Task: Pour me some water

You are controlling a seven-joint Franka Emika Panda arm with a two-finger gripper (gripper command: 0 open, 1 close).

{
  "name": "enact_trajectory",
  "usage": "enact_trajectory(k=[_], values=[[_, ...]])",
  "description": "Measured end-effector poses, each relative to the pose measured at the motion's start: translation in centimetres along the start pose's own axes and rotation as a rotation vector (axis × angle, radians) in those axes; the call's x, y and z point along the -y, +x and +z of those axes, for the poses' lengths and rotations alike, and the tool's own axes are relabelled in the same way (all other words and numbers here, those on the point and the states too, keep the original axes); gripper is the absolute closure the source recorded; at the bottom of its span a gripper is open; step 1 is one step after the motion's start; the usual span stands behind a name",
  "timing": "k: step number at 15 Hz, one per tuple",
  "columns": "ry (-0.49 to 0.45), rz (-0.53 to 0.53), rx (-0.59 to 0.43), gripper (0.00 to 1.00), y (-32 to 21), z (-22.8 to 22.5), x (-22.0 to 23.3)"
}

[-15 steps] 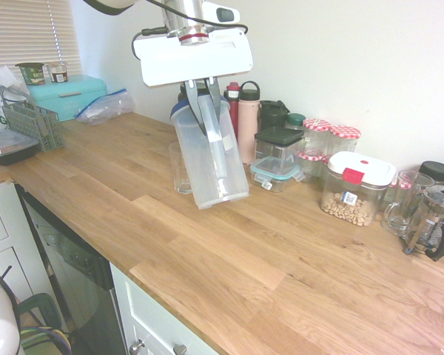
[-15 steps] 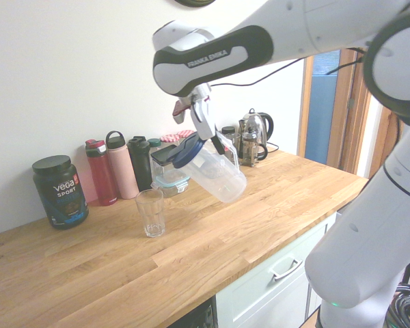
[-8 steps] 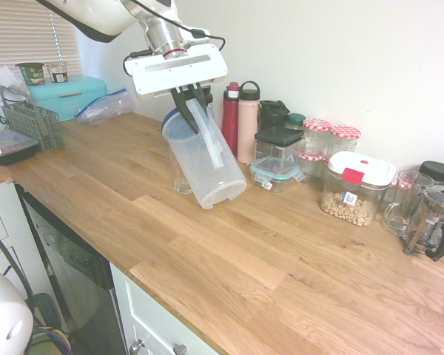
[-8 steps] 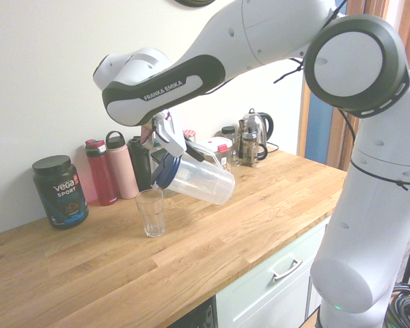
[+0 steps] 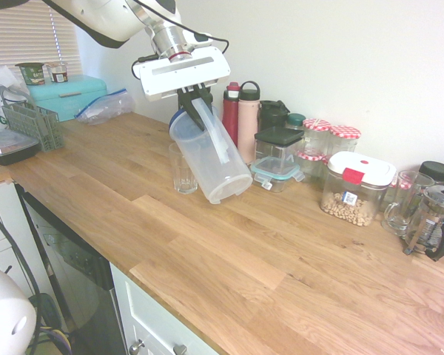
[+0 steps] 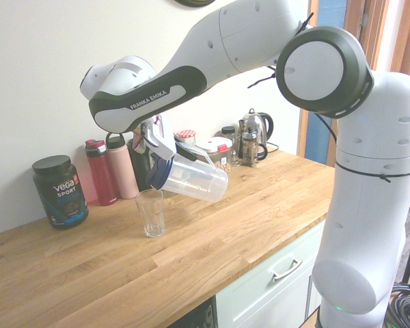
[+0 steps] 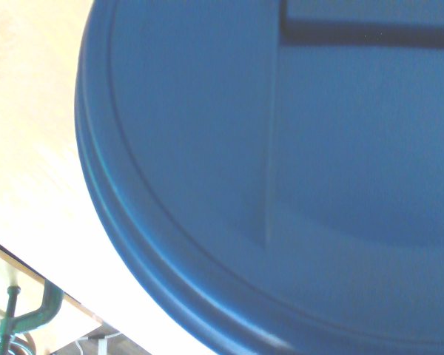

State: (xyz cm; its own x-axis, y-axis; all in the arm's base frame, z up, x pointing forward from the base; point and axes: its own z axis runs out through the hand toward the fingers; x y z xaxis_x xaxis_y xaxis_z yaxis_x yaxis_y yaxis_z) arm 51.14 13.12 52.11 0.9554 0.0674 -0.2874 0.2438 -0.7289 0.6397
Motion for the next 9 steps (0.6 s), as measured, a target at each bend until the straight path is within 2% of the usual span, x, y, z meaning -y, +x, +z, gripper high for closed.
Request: enact_trajectory(k=[3,6,9], values=[[0.034,0.026,-0.012,1.0,-0.4,-0.3,-1.0],[0.183,0.119,-0.037,1.0,-3.5,-1.4,-5.3],[0.343,0.243,-0.035,1.0,-8.9,-1.1,-12.5]])
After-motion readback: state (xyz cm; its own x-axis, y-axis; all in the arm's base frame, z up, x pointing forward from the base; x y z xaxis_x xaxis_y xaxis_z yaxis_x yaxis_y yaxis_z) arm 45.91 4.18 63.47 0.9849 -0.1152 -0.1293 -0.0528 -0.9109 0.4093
